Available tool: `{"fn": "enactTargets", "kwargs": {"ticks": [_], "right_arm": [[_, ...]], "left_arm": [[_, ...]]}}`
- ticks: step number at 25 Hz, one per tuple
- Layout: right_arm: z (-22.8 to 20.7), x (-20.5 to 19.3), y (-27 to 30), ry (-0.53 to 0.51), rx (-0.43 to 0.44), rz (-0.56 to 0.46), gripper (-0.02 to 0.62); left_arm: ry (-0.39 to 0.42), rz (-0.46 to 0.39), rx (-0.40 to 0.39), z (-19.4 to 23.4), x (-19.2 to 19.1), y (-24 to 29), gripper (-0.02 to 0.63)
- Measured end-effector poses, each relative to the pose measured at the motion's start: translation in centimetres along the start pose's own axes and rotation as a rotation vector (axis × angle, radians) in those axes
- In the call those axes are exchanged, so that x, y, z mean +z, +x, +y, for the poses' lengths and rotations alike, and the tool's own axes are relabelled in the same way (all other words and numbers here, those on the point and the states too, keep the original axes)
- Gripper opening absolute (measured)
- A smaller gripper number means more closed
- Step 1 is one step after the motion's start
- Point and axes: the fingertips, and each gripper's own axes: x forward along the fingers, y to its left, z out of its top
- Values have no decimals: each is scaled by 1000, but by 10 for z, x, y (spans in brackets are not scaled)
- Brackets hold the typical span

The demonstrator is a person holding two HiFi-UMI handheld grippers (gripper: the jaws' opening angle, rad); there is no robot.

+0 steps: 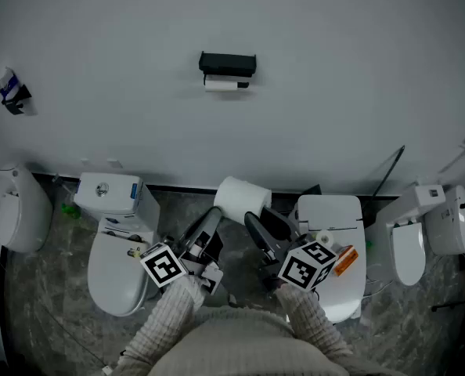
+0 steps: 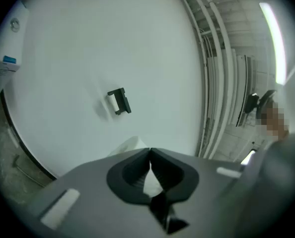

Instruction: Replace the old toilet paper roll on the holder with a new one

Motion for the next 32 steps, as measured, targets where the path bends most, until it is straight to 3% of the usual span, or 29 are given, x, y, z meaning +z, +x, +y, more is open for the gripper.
{"fn": "enactTargets", "kwargs": {"ticks": [13, 21, 25, 30, 32], "right_arm": [[-51, 15, 47, -29, -62, 1, 138], [-97, 45, 105, -37, -94, -10, 138], [-121, 62, 133, -65, -126, -3, 138], [-146, 77, 171, -42, -160, -29, 138], [-153, 80, 182, -40, -170, -36, 138]], "left_arm": [[1, 15, -10, 41, 22, 59, -3], [-42, 18, -52, 83, 74, 113, -3], [-110, -5, -49, 107, 102, 144, -3], [-29, 53, -45, 131, 130, 180, -3], [-39, 68, -48, 140, 135, 191, -3]]}}
